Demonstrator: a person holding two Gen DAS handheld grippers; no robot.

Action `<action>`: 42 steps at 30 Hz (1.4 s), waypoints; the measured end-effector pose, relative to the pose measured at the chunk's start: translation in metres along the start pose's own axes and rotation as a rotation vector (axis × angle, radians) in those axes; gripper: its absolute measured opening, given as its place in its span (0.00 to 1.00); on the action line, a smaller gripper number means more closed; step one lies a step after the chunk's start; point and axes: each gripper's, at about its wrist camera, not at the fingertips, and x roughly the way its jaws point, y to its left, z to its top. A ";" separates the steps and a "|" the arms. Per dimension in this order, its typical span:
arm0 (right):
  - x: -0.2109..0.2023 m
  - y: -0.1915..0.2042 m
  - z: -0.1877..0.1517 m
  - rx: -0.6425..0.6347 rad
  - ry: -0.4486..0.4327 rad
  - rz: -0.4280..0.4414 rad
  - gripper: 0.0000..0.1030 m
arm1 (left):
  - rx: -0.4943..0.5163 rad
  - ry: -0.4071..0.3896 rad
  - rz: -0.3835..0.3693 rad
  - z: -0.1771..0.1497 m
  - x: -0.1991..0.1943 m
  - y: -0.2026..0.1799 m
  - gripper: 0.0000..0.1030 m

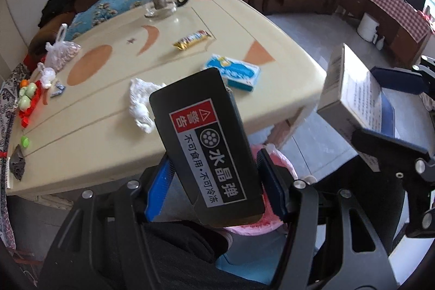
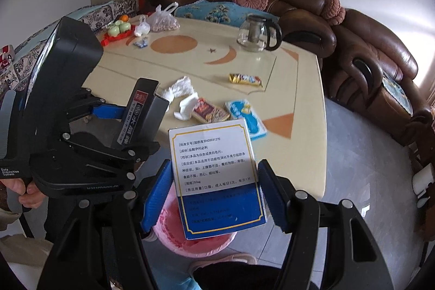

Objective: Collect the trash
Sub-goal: 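Lift the black box and blue-white box with both tools over the pink bin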

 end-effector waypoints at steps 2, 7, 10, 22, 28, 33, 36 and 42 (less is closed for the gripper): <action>0.005 0.002 -0.007 0.000 0.012 -0.001 0.61 | 0.002 0.007 -0.009 -0.006 0.005 -0.004 0.59; 0.019 0.005 -0.027 0.013 0.050 0.012 0.61 | 0.022 0.035 -0.019 -0.022 0.017 -0.016 0.59; 0.028 0.006 -0.037 0.021 0.071 0.019 0.61 | 0.024 0.062 -0.041 -0.031 0.027 -0.021 0.59; 0.065 0.012 -0.060 0.006 0.130 0.002 0.61 | 0.022 0.169 -0.086 -0.057 0.073 -0.033 0.59; 0.086 0.013 -0.069 0.002 0.165 0.007 0.61 | -0.001 0.233 -0.101 -0.069 0.101 -0.034 0.59; 0.109 0.010 -0.077 0.012 0.203 0.014 0.61 | -0.014 0.284 -0.111 -0.077 0.126 -0.034 0.59; 0.123 0.008 -0.082 0.020 0.226 0.025 0.61 | -0.019 0.325 -0.112 -0.082 0.143 -0.033 0.59; 0.151 0.004 -0.089 0.033 0.272 0.041 0.61 | -0.046 0.381 -0.138 -0.089 0.167 -0.026 0.59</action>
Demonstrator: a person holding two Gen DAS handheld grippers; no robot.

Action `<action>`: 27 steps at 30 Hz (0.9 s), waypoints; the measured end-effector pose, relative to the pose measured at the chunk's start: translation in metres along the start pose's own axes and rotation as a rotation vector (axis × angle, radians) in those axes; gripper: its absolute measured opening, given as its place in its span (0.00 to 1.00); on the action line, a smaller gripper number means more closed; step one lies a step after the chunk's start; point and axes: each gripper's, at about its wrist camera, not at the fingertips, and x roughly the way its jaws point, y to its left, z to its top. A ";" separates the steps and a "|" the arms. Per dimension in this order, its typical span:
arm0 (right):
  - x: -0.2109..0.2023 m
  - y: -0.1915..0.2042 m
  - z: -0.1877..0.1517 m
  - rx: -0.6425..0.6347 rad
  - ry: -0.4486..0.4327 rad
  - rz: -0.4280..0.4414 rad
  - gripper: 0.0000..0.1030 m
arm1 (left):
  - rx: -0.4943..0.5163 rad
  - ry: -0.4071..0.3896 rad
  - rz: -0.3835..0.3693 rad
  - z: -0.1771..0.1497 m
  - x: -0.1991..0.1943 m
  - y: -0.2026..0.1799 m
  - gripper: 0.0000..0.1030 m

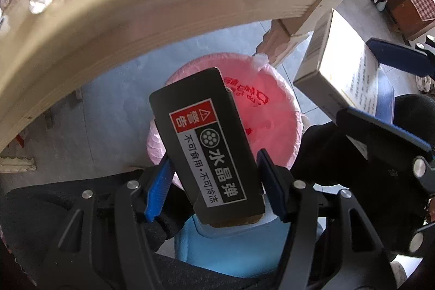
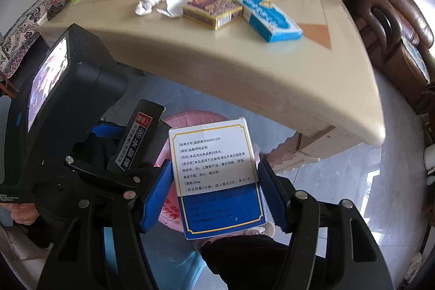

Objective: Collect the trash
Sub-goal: 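Lift the black box and blue-white box with both tools over the pink bin, then open both tools to drop the two boxes into the pink bin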

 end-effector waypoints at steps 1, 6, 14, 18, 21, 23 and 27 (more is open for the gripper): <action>0.005 -0.001 0.001 0.000 0.007 0.000 0.61 | -0.006 0.009 -0.009 0.001 0.005 0.002 0.59; 0.029 -0.005 0.002 -0.002 0.042 0.000 0.61 | -0.023 0.051 -0.029 0.007 0.027 0.009 0.59; 0.082 -0.013 -0.007 0.035 0.120 0.017 0.61 | -0.057 0.123 -0.085 0.014 0.067 0.022 0.59; 0.106 -0.016 -0.011 0.046 0.158 0.025 0.61 | -0.078 0.158 -0.106 0.011 0.084 0.029 0.59; 0.122 -0.022 -0.013 0.059 0.189 0.035 0.61 | -0.106 0.190 -0.144 0.015 0.100 0.034 0.59; 0.128 -0.022 -0.014 0.057 0.204 0.029 0.61 | -0.111 0.204 -0.146 0.018 0.108 0.036 0.59; 0.147 -0.025 -0.018 0.064 0.245 0.045 0.61 | -0.143 0.243 -0.169 0.021 0.124 0.042 0.59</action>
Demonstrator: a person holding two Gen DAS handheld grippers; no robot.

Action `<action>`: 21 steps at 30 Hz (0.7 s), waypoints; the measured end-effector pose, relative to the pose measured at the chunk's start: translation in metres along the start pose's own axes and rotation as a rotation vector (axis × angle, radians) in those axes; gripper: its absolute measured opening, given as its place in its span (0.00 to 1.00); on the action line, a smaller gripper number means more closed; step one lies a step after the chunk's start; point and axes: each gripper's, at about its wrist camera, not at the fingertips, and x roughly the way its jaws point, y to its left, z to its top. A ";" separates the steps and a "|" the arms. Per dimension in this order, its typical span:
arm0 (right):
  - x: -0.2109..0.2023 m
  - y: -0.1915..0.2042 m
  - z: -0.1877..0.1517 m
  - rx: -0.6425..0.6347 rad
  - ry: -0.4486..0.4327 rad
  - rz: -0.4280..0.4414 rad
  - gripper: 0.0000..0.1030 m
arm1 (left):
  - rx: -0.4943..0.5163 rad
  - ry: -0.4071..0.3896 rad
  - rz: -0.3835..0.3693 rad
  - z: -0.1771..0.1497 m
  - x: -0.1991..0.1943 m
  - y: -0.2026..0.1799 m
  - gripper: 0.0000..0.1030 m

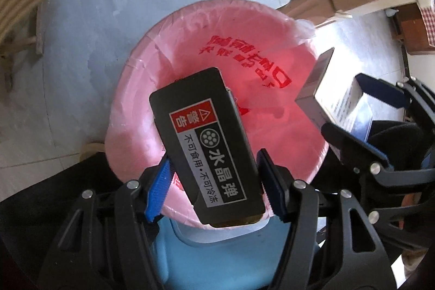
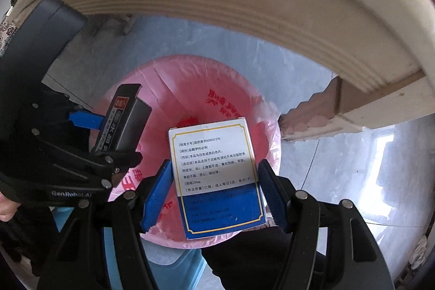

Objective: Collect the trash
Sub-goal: 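Open both tools to drop the two boxes into the pink bin, then raise both tools back over the table toward the tissue and blue box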

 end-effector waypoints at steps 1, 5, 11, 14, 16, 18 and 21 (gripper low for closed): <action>0.001 0.000 0.000 -0.001 0.007 -0.001 0.61 | -0.005 0.008 -0.005 0.001 0.003 0.002 0.59; 0.019 -0.001 -0.001 -0.002 0.048 0.012 0.61 | -0.034 0.031 -0.015 0.008 0.013 0.008 0.59; 0.032 0.007 0.000 -0.031 0.074 0.028 0.62 | -0.039 0.063 0.021 0.014 0.023 0.011 0.59; 0.035 0.011 0.001 -0.051 0.074 0.026 0.71 | -0.031 0.073 0.030 0.014 0.026 0.010 0.64; 0.036 0.012 0.002 -0.054 0.075 0.024 0.72 | -0.027 0.068 0.043 0.014 0.025 0.010 0.66; 0.038 0.010 0.002 -0.049 0.080 0.030 0.72 | -0.029 0.063 0.050 0.014 0.024 0.011 0.67; 0.038 0.009 0.003 -0.040 0.084 0.037 0.73 | -0.036 0.061 0.042 0.014 0.023 0.012 0.67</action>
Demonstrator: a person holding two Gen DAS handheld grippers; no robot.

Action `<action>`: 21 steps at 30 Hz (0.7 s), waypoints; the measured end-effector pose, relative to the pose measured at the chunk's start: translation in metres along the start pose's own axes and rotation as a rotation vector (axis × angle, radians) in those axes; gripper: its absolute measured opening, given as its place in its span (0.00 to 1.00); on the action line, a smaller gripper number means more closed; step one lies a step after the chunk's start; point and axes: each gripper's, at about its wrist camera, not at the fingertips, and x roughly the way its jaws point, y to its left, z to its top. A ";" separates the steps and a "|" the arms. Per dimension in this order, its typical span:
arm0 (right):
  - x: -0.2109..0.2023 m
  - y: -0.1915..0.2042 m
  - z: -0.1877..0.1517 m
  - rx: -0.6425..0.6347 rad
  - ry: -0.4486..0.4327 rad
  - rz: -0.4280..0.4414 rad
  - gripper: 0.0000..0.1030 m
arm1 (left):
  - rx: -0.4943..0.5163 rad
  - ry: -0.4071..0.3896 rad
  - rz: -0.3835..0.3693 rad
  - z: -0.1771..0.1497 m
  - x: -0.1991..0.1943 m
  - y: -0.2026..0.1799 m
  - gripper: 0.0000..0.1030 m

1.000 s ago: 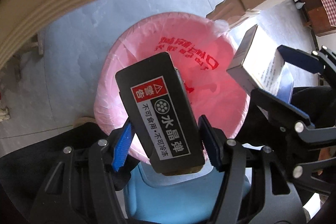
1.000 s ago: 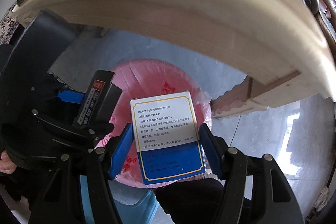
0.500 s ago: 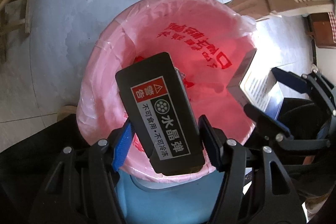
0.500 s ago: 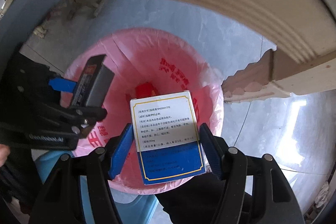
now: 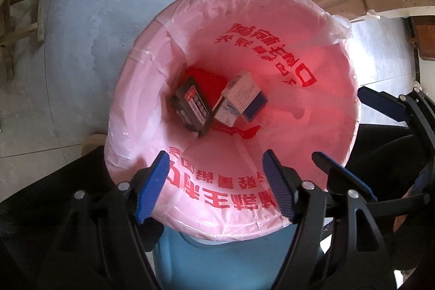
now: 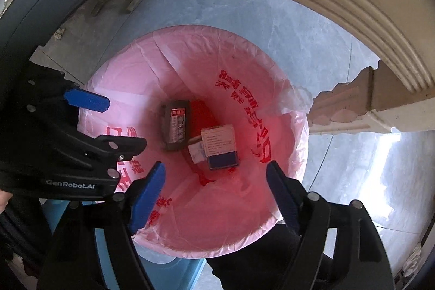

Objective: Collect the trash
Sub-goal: 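Raise both tools back over the table toward the tissue and blue box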

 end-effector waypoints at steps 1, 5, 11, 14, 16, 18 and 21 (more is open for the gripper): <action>0.000 0.000 0.000 0.001 0.000 -0.001 0.73 | 0.000 -0.002 -0.001 0.000 0.000 0.000 0.67; -0.003 0.003 0.000 -0.004 -0.002 -0.010 0.73 | 0.002 -0.011 0.004 -0.004 -0.004 -0.004 0.67; -0.009 0.001 -0.002 0.006 -0.014 -0.009 0.73 | 0.020 -0.041 0.028 -0.007 -0.011 -0.008 0.67; -0.015 0.001 -0.007 0.020 -0.018 0.007 0.73 | 0.037 -0.065 0.045 -0.011 -0.020 -0.013 0.67; -0.027 0.001 -0.011 0.033 -0.034 0.026 0.73 | 0.052 -0.106 0.063 -0.018 -0.035 -0.017 0.68; -0.047 0.003 -0.014 0.034 -0.071 0.032 0.73 | 0.066 -0.147 0.078 -0.028 -0.054 -0.020 0.68; -0.087 0.009 -0.021 0.022 -0.154 0.041 0.78 | 0.089 -0.221 0.089 -0.048 -0.096 -0.022 0.68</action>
